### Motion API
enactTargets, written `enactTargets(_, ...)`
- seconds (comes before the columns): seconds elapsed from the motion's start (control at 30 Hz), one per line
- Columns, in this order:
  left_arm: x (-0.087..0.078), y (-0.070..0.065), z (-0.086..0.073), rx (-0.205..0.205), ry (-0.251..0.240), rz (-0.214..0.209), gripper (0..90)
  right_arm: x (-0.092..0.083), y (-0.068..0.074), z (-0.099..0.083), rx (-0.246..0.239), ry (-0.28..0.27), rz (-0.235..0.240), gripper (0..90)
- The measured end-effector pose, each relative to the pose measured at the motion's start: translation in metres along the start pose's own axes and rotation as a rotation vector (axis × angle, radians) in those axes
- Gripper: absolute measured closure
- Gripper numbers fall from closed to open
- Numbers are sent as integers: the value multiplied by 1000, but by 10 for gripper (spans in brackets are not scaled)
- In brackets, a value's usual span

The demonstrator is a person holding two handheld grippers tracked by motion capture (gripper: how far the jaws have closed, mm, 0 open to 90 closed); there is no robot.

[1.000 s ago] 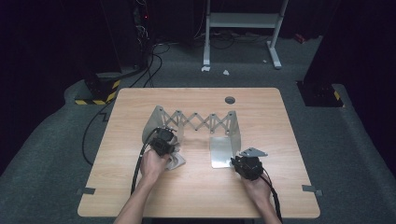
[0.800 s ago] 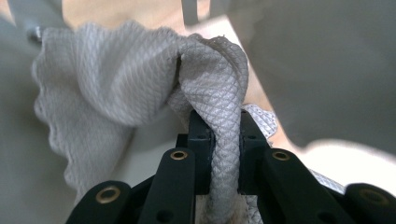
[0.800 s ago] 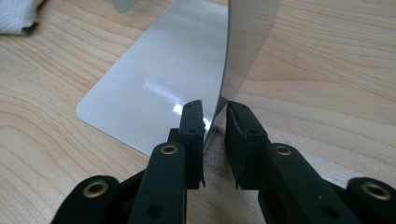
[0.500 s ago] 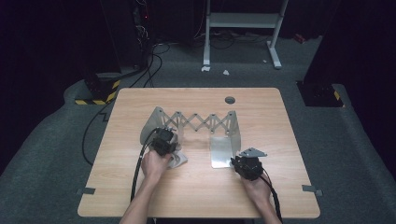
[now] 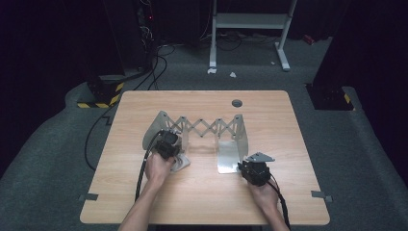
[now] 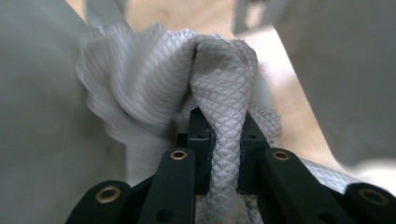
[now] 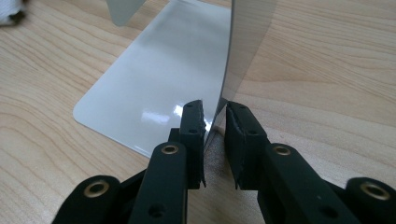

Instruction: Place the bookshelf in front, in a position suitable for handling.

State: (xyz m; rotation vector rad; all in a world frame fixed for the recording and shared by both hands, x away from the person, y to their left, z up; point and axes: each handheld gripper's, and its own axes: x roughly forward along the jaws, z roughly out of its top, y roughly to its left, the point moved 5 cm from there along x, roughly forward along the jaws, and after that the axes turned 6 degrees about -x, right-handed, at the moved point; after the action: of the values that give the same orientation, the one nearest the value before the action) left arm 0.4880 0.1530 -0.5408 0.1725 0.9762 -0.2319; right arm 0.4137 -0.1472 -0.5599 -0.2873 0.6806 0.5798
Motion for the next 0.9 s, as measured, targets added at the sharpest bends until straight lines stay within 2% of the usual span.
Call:
enactTargets(0.1, 0, 4, 0, 10, 3, 25, 795, 1, 0, 0, 4, 2, -4, 778)
enactTargets(0.2, -5, 10, -8, 32, 16, 53, 795, 1, 0, 1, -1, 1, -15, 783)
enactTargets(0.3, -12, 13, -18, 21, 34, 52, 795, 2, -1, 2, 4, 2, -18, 786)
enactTargets(0.33, -19, 15, -28, 16, 43, 45, 795, 2, -1, 2, -1, 1, -22, 787)
enactTargets(0.37, -19, 15, -28, 16, 43, 45, 795, 2, -1, 2, -1, 1, -22, 787)
enactTargets(0.43, -28, 18, -44, 1, 41, 37, 795, 2, -1, 2, 3, 1, -19, 786)
enactTargets(0.57, -34, 18, -52, 9, 45, 35, 795, 2, -1, 2, 1, 1, -20, 786)
enactTargets(0.63, -34, 19, -52, 9, 46, 32, 795, 2, -1, 2, -2, 2, -23, 786)
enactTargets(0.73, -29, 18, -44, 12, 51, 25, 796, 2, -1, 2, -3, 3, -26, 785)
enactTargets(0.9, -12, 14, -20, 4, 18, 12, 795, 2, -1, 2, -4, 2, -26, 785)
